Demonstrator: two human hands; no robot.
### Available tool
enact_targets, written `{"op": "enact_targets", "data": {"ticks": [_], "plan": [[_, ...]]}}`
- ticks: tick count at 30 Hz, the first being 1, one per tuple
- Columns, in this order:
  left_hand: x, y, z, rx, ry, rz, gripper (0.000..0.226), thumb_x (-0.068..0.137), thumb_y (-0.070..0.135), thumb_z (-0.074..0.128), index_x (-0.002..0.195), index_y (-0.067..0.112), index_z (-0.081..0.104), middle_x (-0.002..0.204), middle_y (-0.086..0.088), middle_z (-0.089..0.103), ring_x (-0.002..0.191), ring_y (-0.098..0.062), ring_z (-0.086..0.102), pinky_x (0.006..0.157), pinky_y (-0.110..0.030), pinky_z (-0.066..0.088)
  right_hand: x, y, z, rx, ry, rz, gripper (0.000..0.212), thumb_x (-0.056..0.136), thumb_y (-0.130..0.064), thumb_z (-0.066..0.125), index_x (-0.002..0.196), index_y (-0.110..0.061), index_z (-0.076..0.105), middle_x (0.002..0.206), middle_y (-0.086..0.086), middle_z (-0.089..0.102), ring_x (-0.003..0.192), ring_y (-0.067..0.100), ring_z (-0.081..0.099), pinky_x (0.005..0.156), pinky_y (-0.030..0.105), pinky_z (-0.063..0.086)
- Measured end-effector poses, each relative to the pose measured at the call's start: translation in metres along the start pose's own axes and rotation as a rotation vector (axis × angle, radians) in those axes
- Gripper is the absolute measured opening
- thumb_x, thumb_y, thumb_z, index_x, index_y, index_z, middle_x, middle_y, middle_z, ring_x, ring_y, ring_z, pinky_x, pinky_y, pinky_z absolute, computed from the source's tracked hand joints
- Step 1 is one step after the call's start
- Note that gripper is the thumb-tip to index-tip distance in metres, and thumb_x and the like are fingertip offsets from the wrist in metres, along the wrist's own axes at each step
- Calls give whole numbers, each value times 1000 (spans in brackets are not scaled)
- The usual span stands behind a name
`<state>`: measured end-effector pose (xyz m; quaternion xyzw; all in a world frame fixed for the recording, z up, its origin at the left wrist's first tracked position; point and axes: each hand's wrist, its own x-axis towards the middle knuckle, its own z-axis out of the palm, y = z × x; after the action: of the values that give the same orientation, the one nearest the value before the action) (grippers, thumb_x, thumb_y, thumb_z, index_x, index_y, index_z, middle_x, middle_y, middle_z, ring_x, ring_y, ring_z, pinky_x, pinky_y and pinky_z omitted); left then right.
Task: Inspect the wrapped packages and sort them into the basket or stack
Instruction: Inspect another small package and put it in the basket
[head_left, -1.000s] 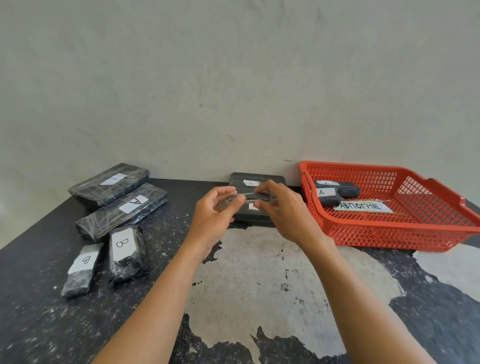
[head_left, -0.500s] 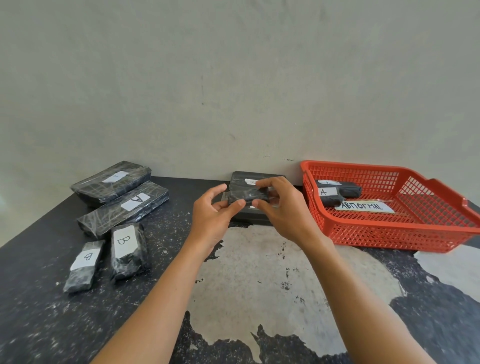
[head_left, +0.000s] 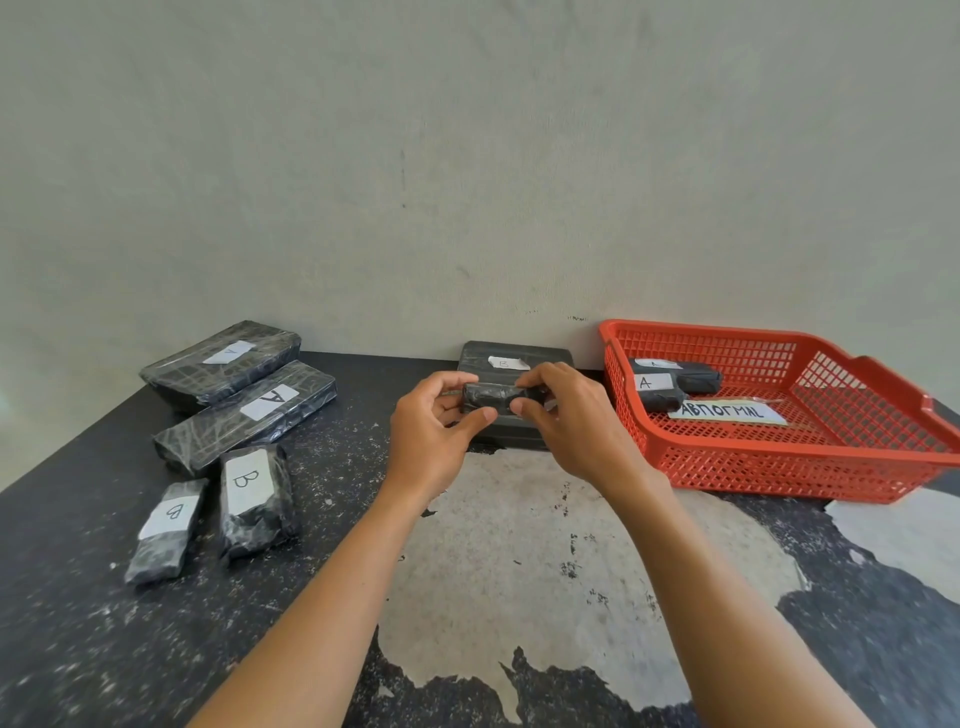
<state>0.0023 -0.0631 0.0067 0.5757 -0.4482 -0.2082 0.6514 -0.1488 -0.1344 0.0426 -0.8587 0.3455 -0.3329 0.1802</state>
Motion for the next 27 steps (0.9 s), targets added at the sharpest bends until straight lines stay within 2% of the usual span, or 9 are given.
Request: {"op": "enact_targets", "data": {"ticks": [5,10,14,18,20,23,25,27], "plan": [[0,5,1,-64,27,-4,39,79,6,80,111,22,65,111,3,70,104,-10,69,88,-25,57,-1,-1,-2,34,-1,-7,13,91,-19,67,100,-18,58,99,-6,58,89,14,56,81,35,51],[-2,10,1,-118,-5,-32,30,82,8,77,110,13,66,105,-1,72,90,-2,70,77,-13,53,-1,1,-2,24,50,-41,17,89,-15,70,97,-20,56,99,-3,60,85,16,58,75,40,54],[-3,12,2,-169,-2,-35,29,81,1,76,106,11,66,103,-2,72,92,-5,72,79,-17,55,-1,4,-7,73,-31,13,18,88,-25,71,97,-23,55,98,-4,63,86,17,62,75,32,54],[-3,12,0,-203,-7,-6,34,79,-6,75,105,14,65,105,-3,73,98,-12,72,83,-24,57,-1,6,-11,145,-35,16,23,90,-28,69,111,-21,60,107,-5,65,98,8,61,78,8,46],[-4,13,0,-222,-26,4,42,80,-9,72,114,14,62,109,-3,71,99,-12,71,81,-22,57,0,6,-10,130,-22,-2,30,90,-24,69,119,-20,60,114,-3,64,102,9,59,80,8,43],[-3,13,-2,-240,-49,-36,48,85,-9,65,126,16,59,110,0,70,100,-7,69,82,-21,55,-1,6,-10,100,-26,-26,38,91,-24,68,127,-19,59,120,-1,62,102,12,59,87,18,48],[1,12,-5,-309,-64,-74,39,91,-8,55,123,13,64,109,-1,72,103,-11,69,88,-26,55,-1,6,-12,66,-30,-46,37,93,-25,64,129,-20,58,121,-3,60,100,11,58,85,21,48],[2,12,-6,-414,-68,-105,34,95,-9,48,114,9,68,105,-5,75,102,-15,70,89,-26,56,0,7,-13,49,-33,-74,35,96,-23,60,130,-21,58,120,-5,59,96,9,57,80,15,47]]}}
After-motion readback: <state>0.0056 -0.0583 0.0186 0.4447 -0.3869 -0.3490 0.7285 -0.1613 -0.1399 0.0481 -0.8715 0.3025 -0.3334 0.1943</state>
